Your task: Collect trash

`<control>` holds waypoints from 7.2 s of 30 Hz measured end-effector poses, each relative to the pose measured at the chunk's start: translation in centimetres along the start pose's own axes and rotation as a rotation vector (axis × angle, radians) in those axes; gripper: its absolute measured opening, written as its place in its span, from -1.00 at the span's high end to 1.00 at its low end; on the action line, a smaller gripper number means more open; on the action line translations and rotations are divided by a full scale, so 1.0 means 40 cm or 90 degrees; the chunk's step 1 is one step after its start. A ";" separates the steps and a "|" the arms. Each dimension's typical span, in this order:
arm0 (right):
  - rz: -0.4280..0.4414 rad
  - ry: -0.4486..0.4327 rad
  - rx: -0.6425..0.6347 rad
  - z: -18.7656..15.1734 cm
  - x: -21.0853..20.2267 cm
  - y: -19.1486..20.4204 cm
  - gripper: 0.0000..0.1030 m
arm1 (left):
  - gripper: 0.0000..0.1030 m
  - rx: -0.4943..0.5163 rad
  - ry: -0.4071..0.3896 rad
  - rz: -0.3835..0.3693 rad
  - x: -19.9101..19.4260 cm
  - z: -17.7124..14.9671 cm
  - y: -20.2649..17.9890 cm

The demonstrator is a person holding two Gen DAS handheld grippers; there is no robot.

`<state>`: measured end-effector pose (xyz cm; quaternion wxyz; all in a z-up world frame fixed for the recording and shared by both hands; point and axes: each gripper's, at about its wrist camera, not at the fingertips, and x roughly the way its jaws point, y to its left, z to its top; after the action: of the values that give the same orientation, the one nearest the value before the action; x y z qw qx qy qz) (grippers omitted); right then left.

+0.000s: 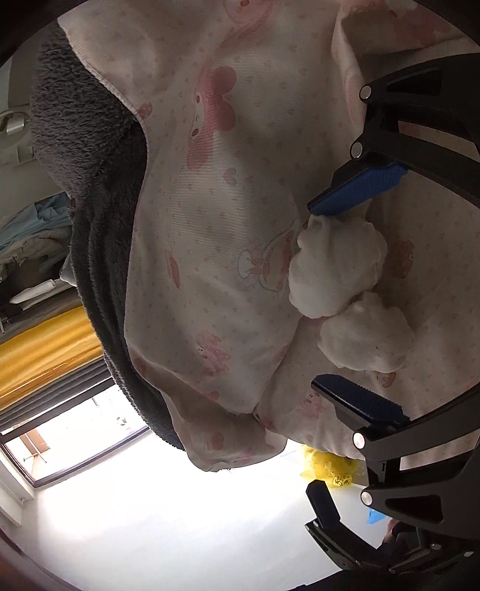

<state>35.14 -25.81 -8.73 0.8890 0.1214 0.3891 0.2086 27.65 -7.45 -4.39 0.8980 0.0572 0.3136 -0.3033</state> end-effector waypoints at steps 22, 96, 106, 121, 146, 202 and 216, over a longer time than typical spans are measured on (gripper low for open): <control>0.051 0.023 0.052 -0.012 0.008 -0.089 0.29 | -0.86 -0.072 0.059 -0.065 0.190 0.008 0.007; 0.058 -0.037 -0.152 -0.149 -0.219 0.484 0.34 | 0.12 -0.276 0.096 0.229 -0.257 -0.333 0.191; 0.093 0.004 -0.183 -0.181 -0.150 0.609 0.34 | 0.12 -0.345 0.175 0.266 -0.288 -0.480 0.292; 0.116 0.082 -0.224 -0.254 -0.036 0.764 0.34 | -0.06 -0.429 0.297 0.262 -0.306 -0.658 0.379; 0.069 0.285 -0.230 -0.422 0.257 0.872 0.34 | -0.75 -0.399 0.183 0.356 -0.553 -0.711 0.436; -0.063 -0.112 -0.213 -0.347 -0.428 0.603 -0.84 | -0.93 -0.199 -0.164 0.458 -0.802 -0.383 0.017; -0.111 -0.197 -0.167 -0.418 -0.608 0.388 -0.93 | -0.94 -0.184 -0.168 0.426 -0.731 -0.370 -0.077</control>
<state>3.62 -22.53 1.57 0.9611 0.0011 0.2264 0.1584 -0.07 9.27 1.57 0.9788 -0.0101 0.1986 0.0493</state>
